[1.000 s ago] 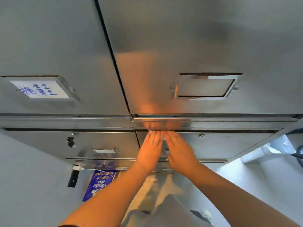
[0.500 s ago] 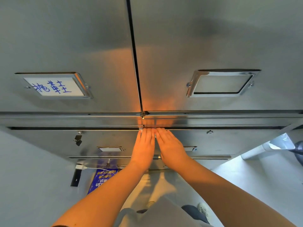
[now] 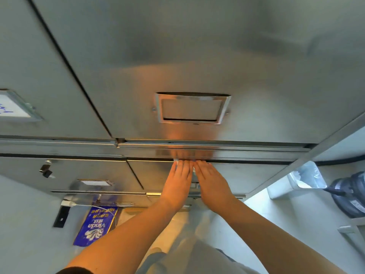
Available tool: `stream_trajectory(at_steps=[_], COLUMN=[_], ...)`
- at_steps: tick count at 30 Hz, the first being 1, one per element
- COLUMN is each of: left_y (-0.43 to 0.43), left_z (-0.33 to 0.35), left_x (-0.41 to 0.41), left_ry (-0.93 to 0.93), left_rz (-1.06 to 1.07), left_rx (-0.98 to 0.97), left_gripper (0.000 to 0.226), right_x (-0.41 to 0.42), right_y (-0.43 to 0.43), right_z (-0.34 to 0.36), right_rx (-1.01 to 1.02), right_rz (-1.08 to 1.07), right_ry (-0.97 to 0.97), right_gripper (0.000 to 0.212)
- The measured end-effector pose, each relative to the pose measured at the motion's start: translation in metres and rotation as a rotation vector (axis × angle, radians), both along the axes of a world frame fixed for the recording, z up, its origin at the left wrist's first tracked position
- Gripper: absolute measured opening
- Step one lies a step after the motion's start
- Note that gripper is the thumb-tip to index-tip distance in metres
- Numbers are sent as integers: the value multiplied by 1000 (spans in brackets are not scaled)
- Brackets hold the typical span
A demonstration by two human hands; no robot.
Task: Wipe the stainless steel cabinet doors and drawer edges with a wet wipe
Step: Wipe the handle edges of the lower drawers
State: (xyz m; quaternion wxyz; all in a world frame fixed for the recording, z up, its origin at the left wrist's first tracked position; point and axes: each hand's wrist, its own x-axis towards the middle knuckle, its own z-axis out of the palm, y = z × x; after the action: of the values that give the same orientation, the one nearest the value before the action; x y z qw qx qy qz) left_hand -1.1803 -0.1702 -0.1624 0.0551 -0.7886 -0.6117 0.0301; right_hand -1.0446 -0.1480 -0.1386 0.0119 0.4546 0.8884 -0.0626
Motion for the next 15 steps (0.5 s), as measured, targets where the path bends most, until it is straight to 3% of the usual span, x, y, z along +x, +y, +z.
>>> stream_trajectory(at_steps=[5, 12, 15], left_y=[19, 40, 47], left_z=[0, 14, 14], left_x=[101, 212, 231], left_ry=[-44, 18, 44], left_rz=[-17, -166, -204], left_rx=[-7, 0, 18], left_gripper=[63, 63, 59], right_x=[100, 211, 233], right_y=[11, 23, 28], right_z=[7, 4, 5], right_rx=[117, 71, 36], right_rz=[-89, -199, -242], right_ry=[12, -95, -46], right_gripper=[84, 78, 81])
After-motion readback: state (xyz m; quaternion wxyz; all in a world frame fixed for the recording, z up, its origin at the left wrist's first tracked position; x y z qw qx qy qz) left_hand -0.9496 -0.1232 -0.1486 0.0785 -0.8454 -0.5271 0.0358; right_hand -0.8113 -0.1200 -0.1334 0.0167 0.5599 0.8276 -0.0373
